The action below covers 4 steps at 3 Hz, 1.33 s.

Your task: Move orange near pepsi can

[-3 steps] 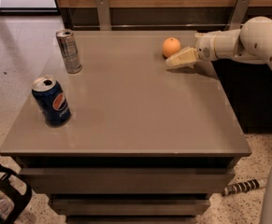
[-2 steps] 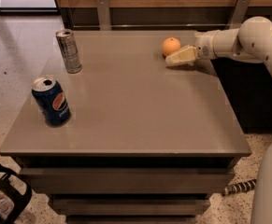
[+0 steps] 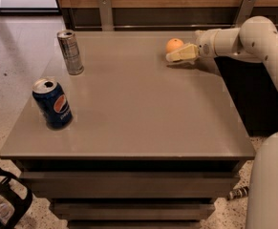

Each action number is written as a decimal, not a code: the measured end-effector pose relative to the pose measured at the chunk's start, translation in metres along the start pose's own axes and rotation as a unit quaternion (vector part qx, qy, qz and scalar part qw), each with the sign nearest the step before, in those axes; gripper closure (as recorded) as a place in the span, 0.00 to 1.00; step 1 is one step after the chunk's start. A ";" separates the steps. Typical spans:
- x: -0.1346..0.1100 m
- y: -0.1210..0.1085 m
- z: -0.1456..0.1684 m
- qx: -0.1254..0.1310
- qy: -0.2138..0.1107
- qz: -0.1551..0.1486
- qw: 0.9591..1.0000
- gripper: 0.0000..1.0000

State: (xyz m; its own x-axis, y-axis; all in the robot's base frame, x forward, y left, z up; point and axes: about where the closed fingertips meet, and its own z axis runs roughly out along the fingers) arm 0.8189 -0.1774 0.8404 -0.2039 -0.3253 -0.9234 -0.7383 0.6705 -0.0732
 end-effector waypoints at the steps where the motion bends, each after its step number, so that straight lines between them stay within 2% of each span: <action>1: -0.005 0.004 0.010 -0.010 -0.010 0.003 1.000 0.00; 2: 0.000 0.013 0.023 -0.022 -0.015 0.011 1.000 0.18; 4: 0.000 0.016 0.028 -0.027 -0.014 0.011 0.999 0.64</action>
Offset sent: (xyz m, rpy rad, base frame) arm 0.0048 0.0310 -0.0175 0.0698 0.0174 0.0489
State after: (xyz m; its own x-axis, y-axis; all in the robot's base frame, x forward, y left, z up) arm 0.8253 -0.1477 0.8285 -0.2017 -0.2915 -0.9351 -0.7672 0.6405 -0.0342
